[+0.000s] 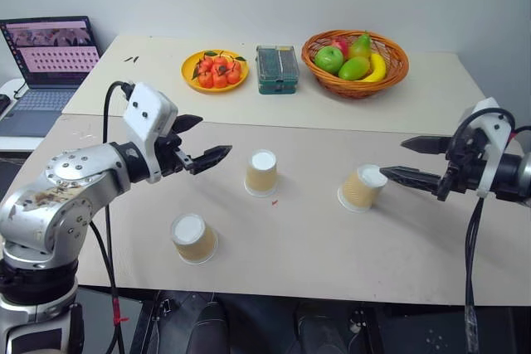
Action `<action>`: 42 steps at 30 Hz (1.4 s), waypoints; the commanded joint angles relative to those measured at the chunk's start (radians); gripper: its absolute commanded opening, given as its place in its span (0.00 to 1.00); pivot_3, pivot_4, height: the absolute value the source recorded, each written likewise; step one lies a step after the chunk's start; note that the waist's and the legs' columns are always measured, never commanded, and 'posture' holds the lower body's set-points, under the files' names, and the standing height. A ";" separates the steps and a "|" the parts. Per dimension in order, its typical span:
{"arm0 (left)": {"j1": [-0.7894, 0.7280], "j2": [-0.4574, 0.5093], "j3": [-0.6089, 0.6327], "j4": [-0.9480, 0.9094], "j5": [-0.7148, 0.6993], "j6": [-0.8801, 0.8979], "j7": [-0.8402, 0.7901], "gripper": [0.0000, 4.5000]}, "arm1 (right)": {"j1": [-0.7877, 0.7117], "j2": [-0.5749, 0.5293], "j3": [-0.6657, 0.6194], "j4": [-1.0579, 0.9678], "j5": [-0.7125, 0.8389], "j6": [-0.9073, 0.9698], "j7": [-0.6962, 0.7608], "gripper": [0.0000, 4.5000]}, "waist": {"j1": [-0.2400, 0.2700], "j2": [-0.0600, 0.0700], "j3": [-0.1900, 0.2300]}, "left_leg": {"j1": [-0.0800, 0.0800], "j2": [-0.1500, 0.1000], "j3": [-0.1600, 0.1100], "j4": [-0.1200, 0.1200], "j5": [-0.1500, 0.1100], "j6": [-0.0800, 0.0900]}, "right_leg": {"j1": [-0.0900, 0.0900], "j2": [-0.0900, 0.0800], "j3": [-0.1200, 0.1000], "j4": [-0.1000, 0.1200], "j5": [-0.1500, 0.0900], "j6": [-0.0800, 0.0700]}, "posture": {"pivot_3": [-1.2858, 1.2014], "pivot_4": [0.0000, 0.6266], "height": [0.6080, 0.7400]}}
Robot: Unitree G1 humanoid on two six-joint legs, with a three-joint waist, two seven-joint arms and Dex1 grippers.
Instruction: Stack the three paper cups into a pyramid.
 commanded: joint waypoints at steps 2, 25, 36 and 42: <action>-0.014 -0.036 0.024 -0.019 -0.004 -0.045 0.023 0.99 | -0.013 0.011 -0.026 -0.052 0.007 0.003 -0.035 1.00 | 0.001 0.000 0.000 | 0.000 0.000 0.000 0.000 0.000 0.000 | 0.000 0.000 0.000 0.000 0.000 0.000 | 0.52 0.24 1.00; -0.075 -0.032 -0.027 0.082 0.022 -0.110 -0.062 0.99 | -0.087 -0.008 -0.058 -0.134 0.061 0.086 -0.099 1.00 | 0.014 0.000 0.000 | 0.000 0.000 0.000 0.001 0.000 0.000 | 0.000 0.000 0.000 0.001 0.001 -0.001 | 0.52 0.24 1.00; -0.033 0.026 0.036 0.021 -0.047 -0.069 -0.103 0.99 | -0.134 0.013 -0.006 -0.109 0.037 0.068 -0.101 1.00 | 0.011 0.000 0.000 | 0.000 0.000 0.000 0.001 0.000 0.000 | 0.000 0.000 0.000 0.002 0.001 -0.001 | 0.52 0.24 1.00; -0.037 0.014 0.043 0.007 -0.066 -0.062 -0.061 0.99 | -0.166 0.024 0.017 -0.090 0.022 0.059 -0.092 1.00 | 0.018 0.000 0.000 | 0.000 0.000 0.000 0.002 0.000 0.000 | 0.001 0.000 0.000 0.002 0.001 -0.001 | 0.52 0.24 1.00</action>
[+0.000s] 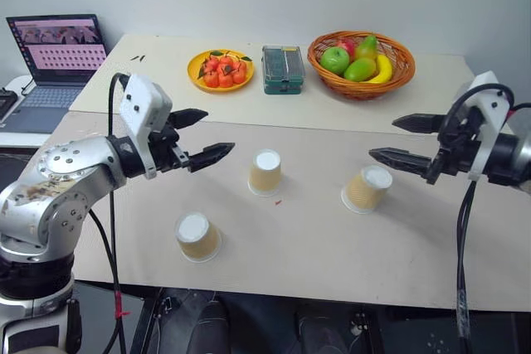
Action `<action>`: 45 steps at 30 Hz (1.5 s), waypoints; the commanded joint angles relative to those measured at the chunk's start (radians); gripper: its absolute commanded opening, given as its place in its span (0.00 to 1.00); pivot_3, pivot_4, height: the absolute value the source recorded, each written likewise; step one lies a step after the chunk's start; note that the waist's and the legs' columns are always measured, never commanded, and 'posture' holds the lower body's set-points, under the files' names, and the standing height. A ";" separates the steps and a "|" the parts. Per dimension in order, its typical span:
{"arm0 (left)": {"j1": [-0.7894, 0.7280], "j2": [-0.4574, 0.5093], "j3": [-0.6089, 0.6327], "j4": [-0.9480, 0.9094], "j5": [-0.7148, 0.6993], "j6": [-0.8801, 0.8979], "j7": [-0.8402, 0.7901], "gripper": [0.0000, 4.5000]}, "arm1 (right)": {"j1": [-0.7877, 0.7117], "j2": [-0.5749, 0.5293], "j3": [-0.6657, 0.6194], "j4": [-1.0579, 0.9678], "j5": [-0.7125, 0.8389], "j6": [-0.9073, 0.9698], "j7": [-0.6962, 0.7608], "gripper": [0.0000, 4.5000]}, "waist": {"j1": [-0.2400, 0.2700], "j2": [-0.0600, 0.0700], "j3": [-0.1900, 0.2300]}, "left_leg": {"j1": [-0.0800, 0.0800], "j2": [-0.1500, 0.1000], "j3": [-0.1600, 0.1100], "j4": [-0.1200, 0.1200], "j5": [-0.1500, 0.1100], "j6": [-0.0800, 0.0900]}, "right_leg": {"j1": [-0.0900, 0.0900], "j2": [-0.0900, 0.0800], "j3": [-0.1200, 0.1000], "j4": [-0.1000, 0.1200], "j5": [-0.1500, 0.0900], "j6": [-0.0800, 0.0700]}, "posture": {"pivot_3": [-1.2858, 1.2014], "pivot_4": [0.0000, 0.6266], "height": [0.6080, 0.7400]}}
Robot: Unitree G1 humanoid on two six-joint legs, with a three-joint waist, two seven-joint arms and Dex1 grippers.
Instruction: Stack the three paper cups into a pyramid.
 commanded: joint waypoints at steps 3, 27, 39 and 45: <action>-0.014 -0.002 0.024 -0.040 -0.025 0.002 0.028 0.99 | -0.028 -0.003 -0.017 -0.001 -0.009 -0.027 -0.002 1.00 | 0.000 0.000 0.000 | 0.000 0.000 0.000 0.000 0.000 0.000 | 0.000 0.000 0.000 0.000 0.000 0.000 | 0.52 0.24 1.00; -0.276 -0.014 -0.296 0.304 0.199 -0.125 -0.225 0.99 | 0.029 -0.026 -0.189 -0.172 0.073 0.113 -0.135 1.00 | 0.001 0.000 0.000 | -0.002 0.000 0.000 0.001 0.000 0.000 | -0.001 0.000 0.000 0.001 0.000 0.000 | 0.52 0.24 1.00; -0.401 -0.051 -0.431 0.504 0.322 -0.270 -0.462 0.99 | 0.100 0.005 -0.246 -0.241 0.111 0.126 -0.223 1.00 | 0.000 0.000 0.000 | -0.003 0.000 -0.001 0.004 0.000 0.000 | -0.001 0.000 0.000 0.002 0.000 0.000 | 0.52 0.24 1.00; -0.383 -0.088 -0.470 0.612 0.408 -0.420 -0.546 0.99 | 0.119 0.004 -0.266 -0.268 0.128 0.132 -0.264 1.00 | 0.000 0.000 0.000 | -0.003 0.000 -0.001 0.006 0.000 0.001 | -0.001 0.000 0.000 0.004 0.000 0.000 | 0.52 0.24 1.00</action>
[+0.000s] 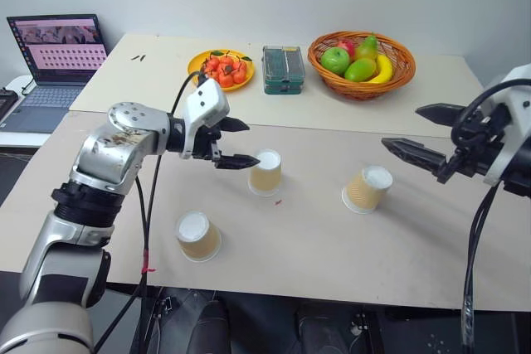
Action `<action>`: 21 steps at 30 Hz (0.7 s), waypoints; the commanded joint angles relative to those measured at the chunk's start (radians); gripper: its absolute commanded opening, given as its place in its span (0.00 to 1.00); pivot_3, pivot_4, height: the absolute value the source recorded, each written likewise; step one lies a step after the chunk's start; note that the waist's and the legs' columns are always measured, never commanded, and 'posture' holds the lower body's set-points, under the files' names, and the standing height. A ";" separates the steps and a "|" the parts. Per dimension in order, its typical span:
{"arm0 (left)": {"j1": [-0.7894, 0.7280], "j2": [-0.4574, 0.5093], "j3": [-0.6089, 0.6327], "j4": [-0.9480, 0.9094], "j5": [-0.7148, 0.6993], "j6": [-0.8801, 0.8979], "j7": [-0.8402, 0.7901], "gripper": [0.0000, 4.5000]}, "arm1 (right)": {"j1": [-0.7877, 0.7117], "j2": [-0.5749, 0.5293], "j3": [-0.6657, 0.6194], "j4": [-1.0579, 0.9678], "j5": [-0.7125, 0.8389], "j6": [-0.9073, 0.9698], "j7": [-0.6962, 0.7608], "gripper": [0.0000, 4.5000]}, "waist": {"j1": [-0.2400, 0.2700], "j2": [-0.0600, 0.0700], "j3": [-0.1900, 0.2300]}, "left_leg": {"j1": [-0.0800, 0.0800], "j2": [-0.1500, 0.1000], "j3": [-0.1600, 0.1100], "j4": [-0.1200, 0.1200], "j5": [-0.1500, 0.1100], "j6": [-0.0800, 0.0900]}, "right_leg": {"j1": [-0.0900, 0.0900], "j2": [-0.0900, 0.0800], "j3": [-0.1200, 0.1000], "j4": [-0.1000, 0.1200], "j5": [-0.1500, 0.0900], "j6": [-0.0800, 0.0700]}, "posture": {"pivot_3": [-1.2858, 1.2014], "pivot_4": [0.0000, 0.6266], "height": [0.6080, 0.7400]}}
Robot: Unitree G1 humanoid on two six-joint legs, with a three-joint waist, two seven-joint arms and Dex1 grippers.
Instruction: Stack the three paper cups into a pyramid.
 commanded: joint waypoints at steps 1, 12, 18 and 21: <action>-0.008 -0.016 -0.003 0.030 0.037 -0.083 -0.039 0.99 | -0.003 -0.005 -0.058 -0.035 0.014 0.002 -0.029 1.00 | 0.000 0.000 0.000 | 0.000 0.000 0.000 0.000 0.000 0.000 | 0.000 0.000 0.000 0.000 0.000 0.000 | 0.52 0.24 1.00; -0.009 -0.086 -0.001 0.144 0.102 -0.195 -0.086 0.99 | 0.033 -0.023 -0.109 -0.057 0.030 0.008 -0.051 1.00 | 0.000 0.000 0.000 | 0.000 0.000 0.000 0.002 0.000 0.000 | -0.001 0.000 0.000 0.006 -0.001 0.000 | 0.52 0.24 1.00; -0.033 -0.132 0.004 0.206 0.128 -0.232 -0.088 0.99 | 0.046 -0.031 -0.131 -0.056 0.027 0.004 -0.044 1.00 | 0.000 0.000 0.000 | 0.000 0.000 -0.001 0.002 0.000 0.000 | -0.001 0.000 0.000 0.006 -0.001 0.000 | 0.52 0.24 1.00; -0.043 -0.153 0.002 0.246 0.148 -0.274 -0.095 0.99 | 0.057 -0.032 -0.146 -0.065 0.027 0.005 -0.046 1.00 | 0.000 0.000 0.000 | 0.000 0.000 -0.001 0.002 0.000 0.000 | -0.001 0.000 0.000 0.006 -0.001 0.000 | 0.52 0.24 1.00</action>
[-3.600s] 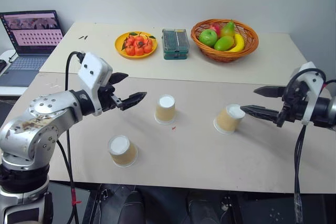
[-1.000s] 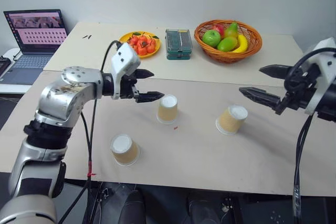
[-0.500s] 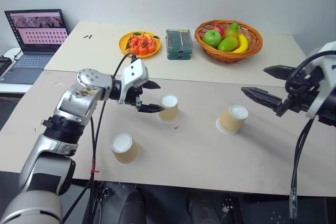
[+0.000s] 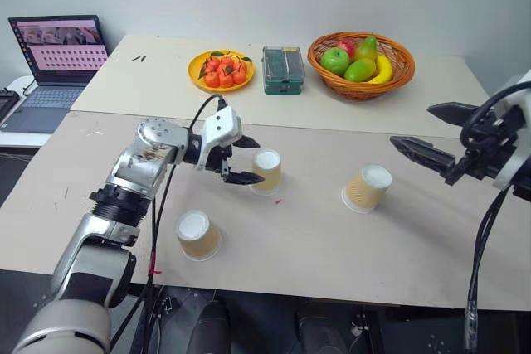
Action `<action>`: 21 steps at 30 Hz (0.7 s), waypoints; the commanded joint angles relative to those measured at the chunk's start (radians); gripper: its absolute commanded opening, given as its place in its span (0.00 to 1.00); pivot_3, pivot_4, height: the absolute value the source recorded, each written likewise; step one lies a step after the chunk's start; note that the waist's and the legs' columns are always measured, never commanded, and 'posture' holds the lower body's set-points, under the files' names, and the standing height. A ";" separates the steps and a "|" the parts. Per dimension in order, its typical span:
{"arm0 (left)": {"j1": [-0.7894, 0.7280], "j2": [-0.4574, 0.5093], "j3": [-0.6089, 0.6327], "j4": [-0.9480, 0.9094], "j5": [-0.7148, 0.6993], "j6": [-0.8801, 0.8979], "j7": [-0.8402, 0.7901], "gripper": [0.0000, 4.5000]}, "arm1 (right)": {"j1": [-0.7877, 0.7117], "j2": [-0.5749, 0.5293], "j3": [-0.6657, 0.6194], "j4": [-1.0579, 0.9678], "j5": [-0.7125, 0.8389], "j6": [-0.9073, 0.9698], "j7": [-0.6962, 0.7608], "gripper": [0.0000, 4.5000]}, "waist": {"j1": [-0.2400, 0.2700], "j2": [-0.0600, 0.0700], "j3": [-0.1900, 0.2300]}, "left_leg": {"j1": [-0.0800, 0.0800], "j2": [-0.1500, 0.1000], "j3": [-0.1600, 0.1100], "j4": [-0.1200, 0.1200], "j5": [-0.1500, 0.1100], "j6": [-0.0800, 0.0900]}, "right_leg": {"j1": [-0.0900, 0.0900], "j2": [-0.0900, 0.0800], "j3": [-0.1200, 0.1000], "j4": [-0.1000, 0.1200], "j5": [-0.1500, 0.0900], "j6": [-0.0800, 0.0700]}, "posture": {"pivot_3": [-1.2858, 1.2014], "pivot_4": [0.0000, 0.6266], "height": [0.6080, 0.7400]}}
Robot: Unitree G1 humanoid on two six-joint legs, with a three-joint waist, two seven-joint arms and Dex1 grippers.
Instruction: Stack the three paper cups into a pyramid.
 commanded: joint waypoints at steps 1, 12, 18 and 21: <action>-0.040 -0.017 0.015 0.025 0.018 -0.062 -0.012 0.99 | 0.004 -0.021 -0.067 -0.032 0.006 -0.004 -0.011 1.00 | 0.000 0.000 0.000 | 0.000 0.000 0.000 0.000 0.000 0.000 | 0.000 0.000 0.000 0.000 0.000 0.000 | 0.52 0.24 1.00; -0.070 -0.066 0.033 0.084 0.032 -0.098 -0.013 0.61 | 0.019 -0.026 -0.085 -0.040 0.006 -0.002 -0.019 1.00 | -0.001 0.000 0.000 | 0.000 0.000 0.000 0.000 0.000 0.000 | 0.000 0.000 0.000 0.000 0.000 0.000 | 0.52 0.24 1.00; -0.072 -0.073 0.042 0.062 0.036 -0.085 -0.015 0.61 | 0.023 -0.030 -0.088 -0.040 0.006 -0.004 -0.021 1.00 | 0.000 0.000 0.000 | 0.000 0.000 0.000 0.000 0.000 0.000 | 0.000 0.000 0.000 0.000 0.000 0.000 | 0.52 0.24 1.00; -0.091 -0.082 0.049 0.037 0.025 -0.059 -0.016 0.61 | 0.025 -0.029 -0.085 -0.036 0.003 -0.009 -0.022 1.00 | 0.000 0.000 0.000 | 0.000 0.000 0.000 0.000 0.000 0.000 | 0.000 0.000 0.000 0.001 0.000 0.000 | 0.52 0.24 1.00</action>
